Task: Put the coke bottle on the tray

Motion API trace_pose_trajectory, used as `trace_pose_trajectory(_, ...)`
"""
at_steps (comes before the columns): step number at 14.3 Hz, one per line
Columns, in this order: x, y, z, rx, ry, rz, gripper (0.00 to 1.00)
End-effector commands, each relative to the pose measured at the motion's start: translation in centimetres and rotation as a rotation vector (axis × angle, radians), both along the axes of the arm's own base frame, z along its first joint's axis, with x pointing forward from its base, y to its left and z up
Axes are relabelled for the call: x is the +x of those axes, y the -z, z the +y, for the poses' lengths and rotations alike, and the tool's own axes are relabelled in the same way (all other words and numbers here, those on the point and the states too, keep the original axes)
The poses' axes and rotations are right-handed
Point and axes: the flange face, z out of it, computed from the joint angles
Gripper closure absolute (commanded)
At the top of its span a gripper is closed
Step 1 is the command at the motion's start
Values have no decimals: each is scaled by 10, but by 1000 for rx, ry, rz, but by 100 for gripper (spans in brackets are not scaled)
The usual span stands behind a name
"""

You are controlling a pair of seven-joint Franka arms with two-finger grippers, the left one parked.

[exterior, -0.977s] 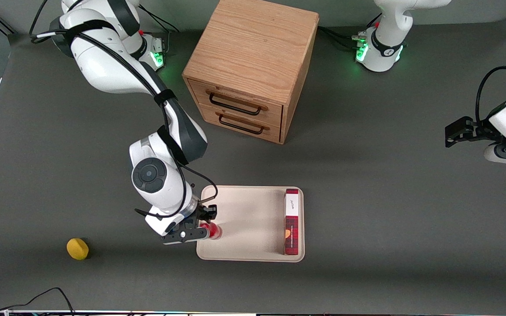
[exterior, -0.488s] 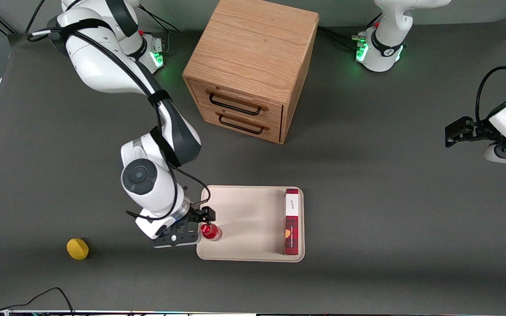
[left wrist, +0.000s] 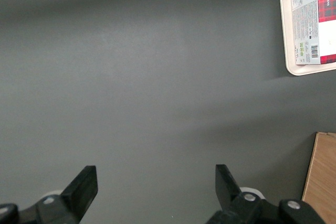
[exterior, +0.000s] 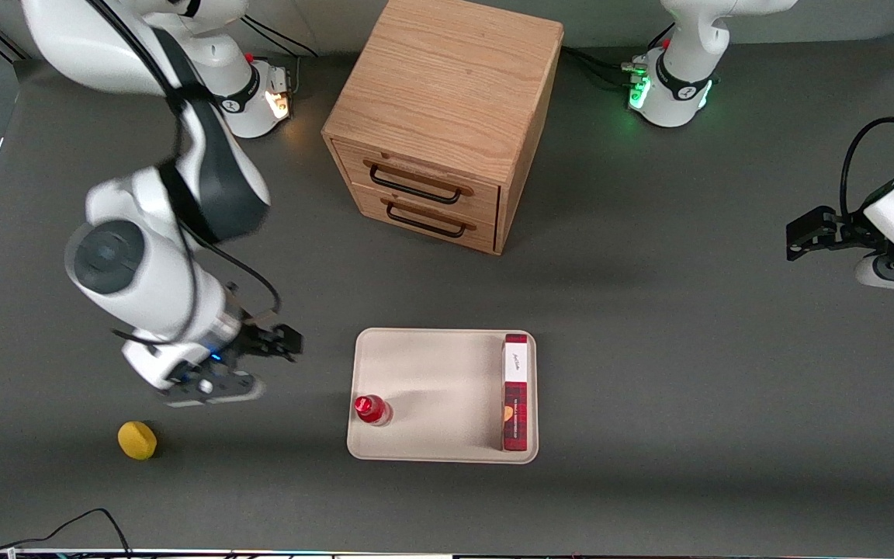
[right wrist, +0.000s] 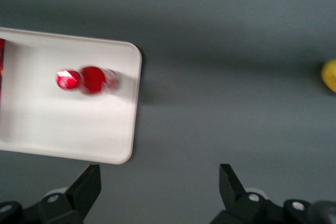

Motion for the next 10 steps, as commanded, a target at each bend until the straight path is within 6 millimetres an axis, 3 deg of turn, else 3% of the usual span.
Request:
trace_pose_trajectory(1,-67,-38,-59,-14,-44,24,0)
trace_pose_trajectory(4,-91,-79,-100,10,24,58,0)
trace_pose_trajectory(6,-106,-100,-107,11,38,62,0)
trace_pose_trajectory(9,-112,-109,-117,31,59,67,0)
trace_pose_trajectory(10,-111,-109,-129,47,83,69,0)
